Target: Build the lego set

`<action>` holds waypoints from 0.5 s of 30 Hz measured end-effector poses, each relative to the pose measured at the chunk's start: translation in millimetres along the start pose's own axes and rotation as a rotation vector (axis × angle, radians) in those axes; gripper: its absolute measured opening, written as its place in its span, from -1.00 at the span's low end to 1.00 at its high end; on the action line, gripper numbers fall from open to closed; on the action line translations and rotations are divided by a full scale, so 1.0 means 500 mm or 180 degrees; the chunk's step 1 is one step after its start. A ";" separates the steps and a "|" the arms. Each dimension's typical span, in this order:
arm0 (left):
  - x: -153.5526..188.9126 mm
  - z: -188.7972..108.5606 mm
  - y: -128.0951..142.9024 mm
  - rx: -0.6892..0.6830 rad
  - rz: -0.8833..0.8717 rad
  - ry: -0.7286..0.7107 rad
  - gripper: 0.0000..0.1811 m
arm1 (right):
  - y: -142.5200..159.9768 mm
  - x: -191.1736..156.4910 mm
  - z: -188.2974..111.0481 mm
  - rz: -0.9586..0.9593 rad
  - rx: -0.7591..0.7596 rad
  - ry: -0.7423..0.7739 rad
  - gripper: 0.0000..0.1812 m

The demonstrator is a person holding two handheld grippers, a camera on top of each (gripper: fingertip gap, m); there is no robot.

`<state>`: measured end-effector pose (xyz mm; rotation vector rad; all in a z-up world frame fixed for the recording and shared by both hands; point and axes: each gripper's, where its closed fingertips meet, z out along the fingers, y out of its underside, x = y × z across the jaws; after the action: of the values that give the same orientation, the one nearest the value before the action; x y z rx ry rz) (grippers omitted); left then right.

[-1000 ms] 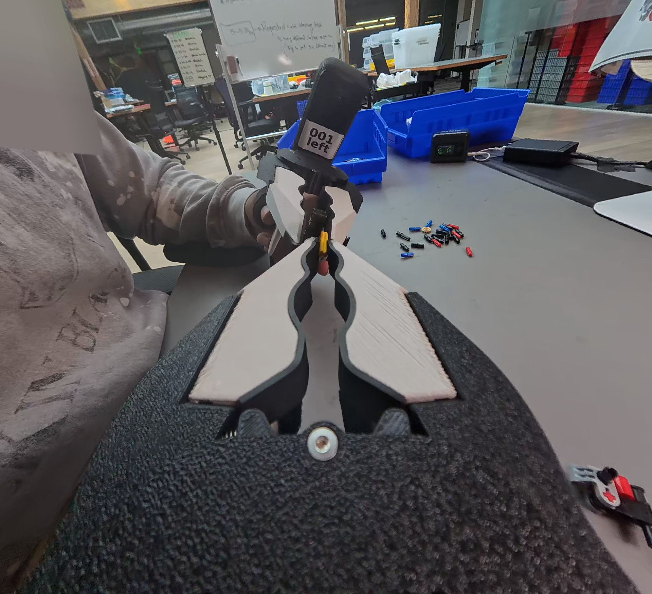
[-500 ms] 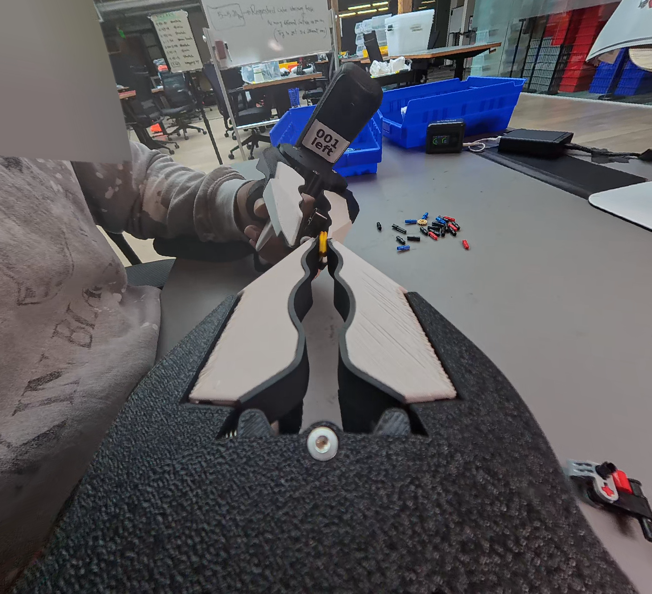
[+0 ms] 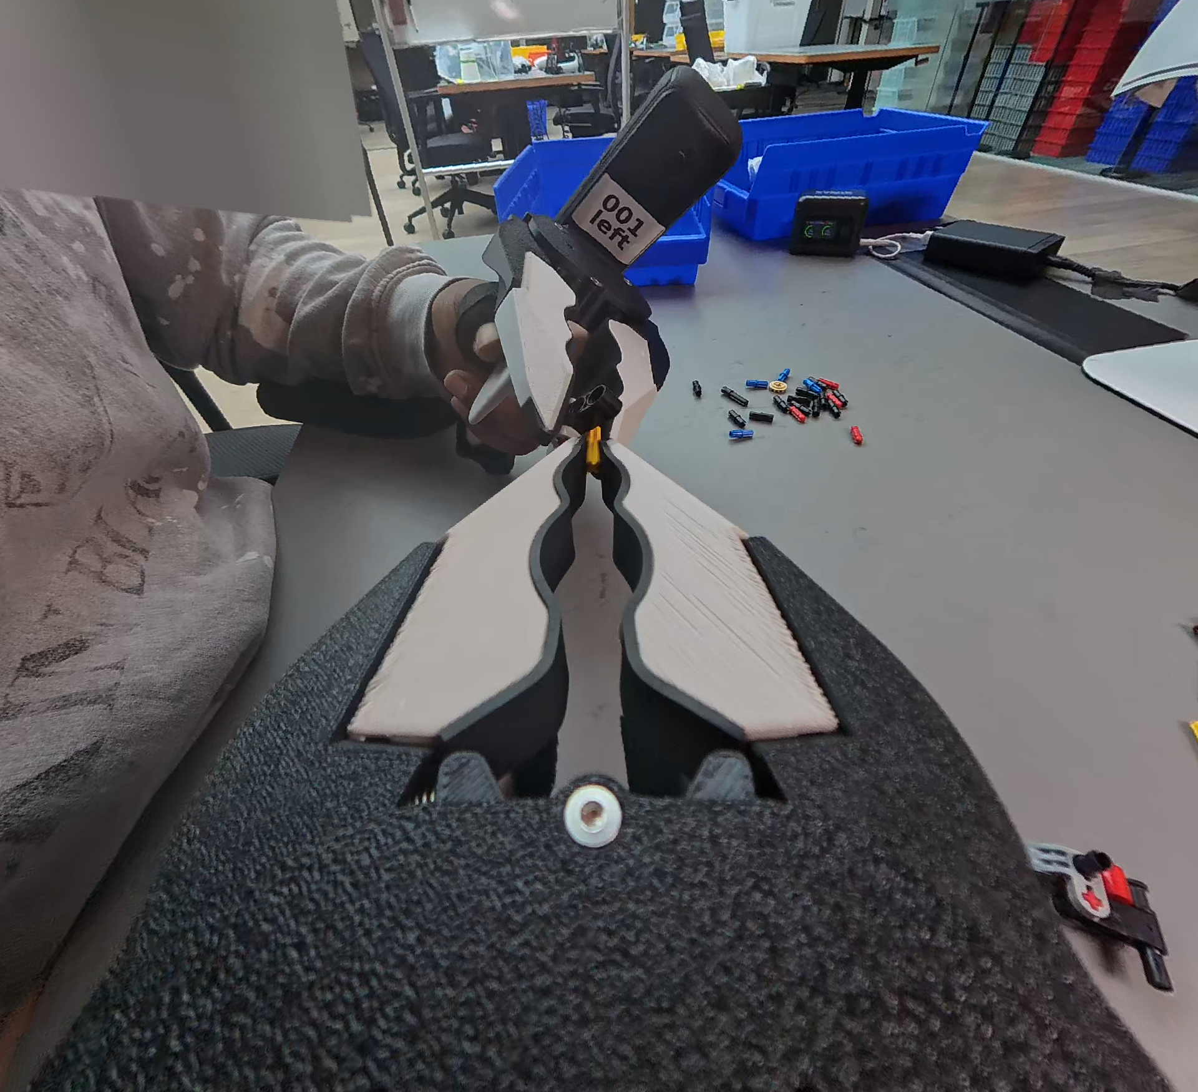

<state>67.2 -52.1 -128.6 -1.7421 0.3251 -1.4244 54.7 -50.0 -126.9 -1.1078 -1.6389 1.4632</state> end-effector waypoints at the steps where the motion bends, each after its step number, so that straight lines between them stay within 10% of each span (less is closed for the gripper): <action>1: 0.001 0.000 0.000 -0.0002 -0.0007 0.0017 -0.84 | 0.000 -0.001 0.000 -0.0006 0.0004 -0.0003 -0.98; 15: 0.058 -0.029 -0.075 0.0828 0.0160 0.0689 -0.85 | -0.091 -0.011 -0.017 -0.0223 0.0597 0.0173 -0.98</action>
<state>52.2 -54.4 -81.4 -1.3664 0.2823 -1.5479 57.2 -52.0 -80.2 -0.9677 -1.4557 1.4943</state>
